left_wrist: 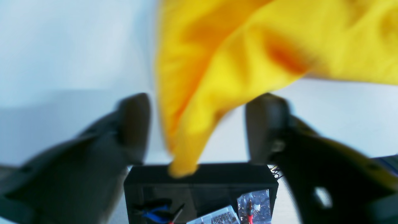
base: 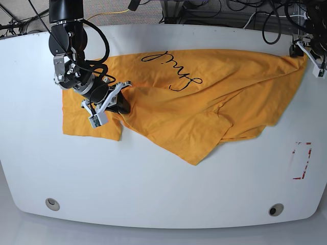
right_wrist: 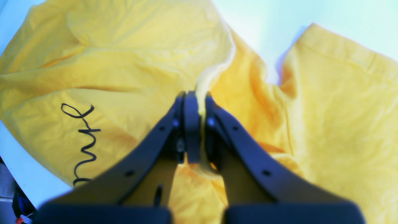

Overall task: Fold the T-shirt properly
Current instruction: 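Lift the shirt with both grippers and swing it across the table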

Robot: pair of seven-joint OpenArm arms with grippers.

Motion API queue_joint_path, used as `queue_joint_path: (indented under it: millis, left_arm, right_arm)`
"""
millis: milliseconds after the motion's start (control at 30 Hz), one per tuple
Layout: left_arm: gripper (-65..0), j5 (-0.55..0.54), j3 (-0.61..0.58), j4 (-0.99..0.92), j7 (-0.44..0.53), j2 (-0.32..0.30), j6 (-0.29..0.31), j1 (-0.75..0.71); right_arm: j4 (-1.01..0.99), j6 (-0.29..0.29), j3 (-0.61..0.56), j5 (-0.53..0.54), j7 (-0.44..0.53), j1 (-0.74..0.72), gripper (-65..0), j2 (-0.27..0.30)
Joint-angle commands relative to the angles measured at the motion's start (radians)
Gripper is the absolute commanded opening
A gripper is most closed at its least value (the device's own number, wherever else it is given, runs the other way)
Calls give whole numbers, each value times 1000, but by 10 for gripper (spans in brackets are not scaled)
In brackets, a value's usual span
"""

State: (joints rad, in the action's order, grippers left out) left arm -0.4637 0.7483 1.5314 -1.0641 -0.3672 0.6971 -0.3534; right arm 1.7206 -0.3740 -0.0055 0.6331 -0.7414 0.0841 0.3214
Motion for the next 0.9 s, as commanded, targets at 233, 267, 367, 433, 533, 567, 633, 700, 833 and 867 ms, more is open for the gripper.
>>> queue_joint_path:
  millis: [233, 267, 367, 433, 533, 567, 633, 700, 833, 867]
  left_arm:
    - [-636, 188, 3, 16, 123, 12, 1, 27]
    - [-650, 230, 6, 21, 143, 23, 1, 29]
    - [-650, 293, 24, 33, 163, 37, 1, 32]
    - [-650, 294, 47, 70, 186, 38, 1, 34]
    - [-650, 297, 57, 142, 212, 38, 1, 29]
    - [-650, 297, 57, 157, 213, 38, 1, 24]
    - [-650, 297, 57, 194, 224, 38, 1, 12]
    - [-650, 299, 55, 218, 236, 33, 1, 11]
    - [-650, 302, 29, 252, 235, 3, 1, 7]
    - [-650, 311, 21, 258, 235, -6, 1, -5]
  right_arm:
    - [22, -6, 8, 17, 24, -14, -650, 9]
    - [25, -6, 9, 17, 24, -13, -650, 9]
    - [52, -6, 11, 18, 24, -10, -650, 15]
    - [86, -6, 17, 17, 24, 18, -650, 18]
    - [138, -6, 81, 24, 24, 65, -650, 25]
    - [147, -6, 92, 24, 24, 79, -650, 25]
    - [174, -6, 121, 26, 24, 110, -650, 25]
    - [197, -6, 141, 26, 24, 133, -650, 25]
    - [241, -6, 186, 26, 23, 204, -650, 26]
    - [255, -7, 206, 26, 21, 231, -650, 26]
